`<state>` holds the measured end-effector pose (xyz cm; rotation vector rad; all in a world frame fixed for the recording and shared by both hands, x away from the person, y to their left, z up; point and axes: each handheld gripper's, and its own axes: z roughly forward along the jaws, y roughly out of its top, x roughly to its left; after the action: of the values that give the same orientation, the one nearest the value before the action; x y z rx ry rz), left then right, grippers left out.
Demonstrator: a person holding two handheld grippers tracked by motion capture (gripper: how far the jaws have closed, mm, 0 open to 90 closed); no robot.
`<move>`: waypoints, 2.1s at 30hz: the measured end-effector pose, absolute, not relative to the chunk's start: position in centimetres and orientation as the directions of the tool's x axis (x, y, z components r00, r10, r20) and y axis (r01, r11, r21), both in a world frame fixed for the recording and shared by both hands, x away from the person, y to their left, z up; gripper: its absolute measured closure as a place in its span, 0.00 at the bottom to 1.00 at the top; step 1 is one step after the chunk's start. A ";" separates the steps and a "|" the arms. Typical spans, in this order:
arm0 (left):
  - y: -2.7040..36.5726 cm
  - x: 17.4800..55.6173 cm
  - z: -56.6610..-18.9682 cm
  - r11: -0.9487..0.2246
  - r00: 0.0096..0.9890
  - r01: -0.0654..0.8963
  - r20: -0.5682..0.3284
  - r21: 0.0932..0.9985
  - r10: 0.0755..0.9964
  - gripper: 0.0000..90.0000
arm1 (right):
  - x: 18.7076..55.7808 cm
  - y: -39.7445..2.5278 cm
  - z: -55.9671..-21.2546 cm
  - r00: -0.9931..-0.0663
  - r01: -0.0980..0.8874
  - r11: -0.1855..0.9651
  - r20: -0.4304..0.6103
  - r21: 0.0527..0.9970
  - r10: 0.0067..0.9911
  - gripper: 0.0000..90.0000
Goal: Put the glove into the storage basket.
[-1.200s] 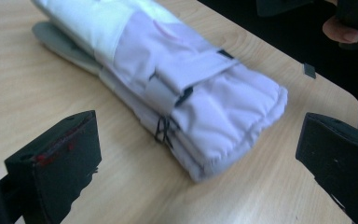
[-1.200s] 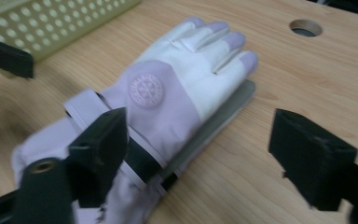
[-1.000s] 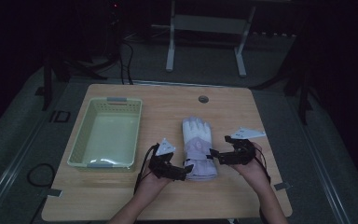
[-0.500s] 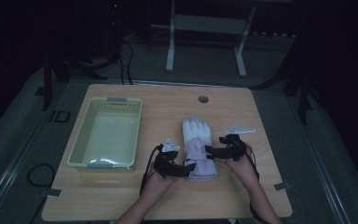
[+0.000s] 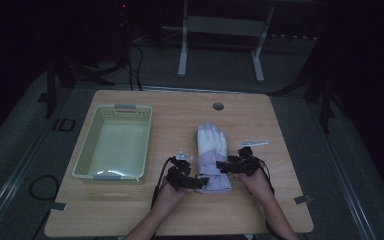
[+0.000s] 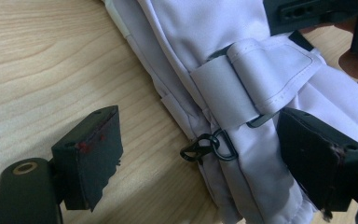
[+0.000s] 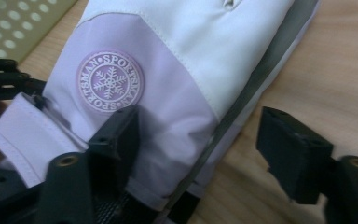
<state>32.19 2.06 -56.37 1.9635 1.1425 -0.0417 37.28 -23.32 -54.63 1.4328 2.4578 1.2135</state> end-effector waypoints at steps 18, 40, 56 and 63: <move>1.5 32.4 -55.8 -0.262 0.615 0.737 -0.458 0.624 0.642 0.77 | 36.7 -22.7 -54.6 -0.559 0.733 0.255 0.344 0.631 0.754 0.88; 3.3 32.7 -49.9 -0.322 0.683 0.671 -0.389 0.667 0.617 0.83 | 35.6 -21.2 -48.9 -0.587 0.649 0.227 0.288 0.727 0.757 0.90; 6.9 32.9 -46.0 -0.352 0.706 0.633 -0.328 0.689 0.627 0.83 | 35.8 -17.4 -45.3 -0.618 0.591 0.240 0.241 0.770 0.748 0.90; 8.9 33.0 -45.3 -0.354 0.698 0.640 -0.324 0.682 0.639 0.83 | 36.2 -15.2 -44.6 -0.632 0.587 0.256 0.236 0.768 0.738 0.90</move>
<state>33.02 8.92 -45.26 2.0670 0.9771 -0.0017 36.23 -15.24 -44.58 1.2529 2.3486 1.3168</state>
